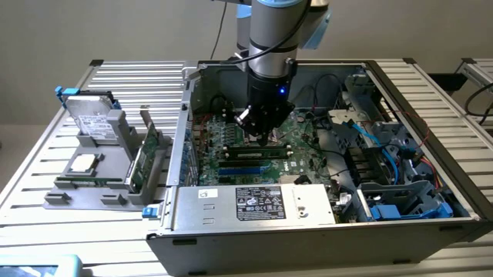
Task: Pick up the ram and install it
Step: 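Press down the ram until it locks into place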
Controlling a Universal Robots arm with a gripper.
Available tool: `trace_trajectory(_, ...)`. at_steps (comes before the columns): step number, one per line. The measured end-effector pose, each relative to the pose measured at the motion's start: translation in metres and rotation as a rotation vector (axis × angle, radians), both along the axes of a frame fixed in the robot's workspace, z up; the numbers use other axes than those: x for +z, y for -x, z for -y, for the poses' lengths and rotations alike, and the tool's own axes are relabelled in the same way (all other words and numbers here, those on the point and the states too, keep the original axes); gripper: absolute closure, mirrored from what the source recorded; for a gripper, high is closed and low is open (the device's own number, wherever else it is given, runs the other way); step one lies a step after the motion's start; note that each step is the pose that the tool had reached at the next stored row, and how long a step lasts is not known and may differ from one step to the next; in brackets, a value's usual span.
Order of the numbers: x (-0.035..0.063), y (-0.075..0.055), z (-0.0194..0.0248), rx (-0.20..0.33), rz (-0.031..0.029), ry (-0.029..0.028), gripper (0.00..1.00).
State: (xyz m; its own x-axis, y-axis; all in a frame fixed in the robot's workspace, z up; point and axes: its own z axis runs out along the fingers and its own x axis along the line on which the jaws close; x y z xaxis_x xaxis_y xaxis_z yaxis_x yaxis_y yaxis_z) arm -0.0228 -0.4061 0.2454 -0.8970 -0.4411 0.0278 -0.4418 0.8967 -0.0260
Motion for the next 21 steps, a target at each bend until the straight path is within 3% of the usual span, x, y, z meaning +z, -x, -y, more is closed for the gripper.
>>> trace_trajectory(11,0.0,0.0,0.0,-0.111,0.0084,0.0198,0.89)
trace_trajectory(21,0.0,0.0,0.0,-0.221,0.0152,0.0238,0.89)
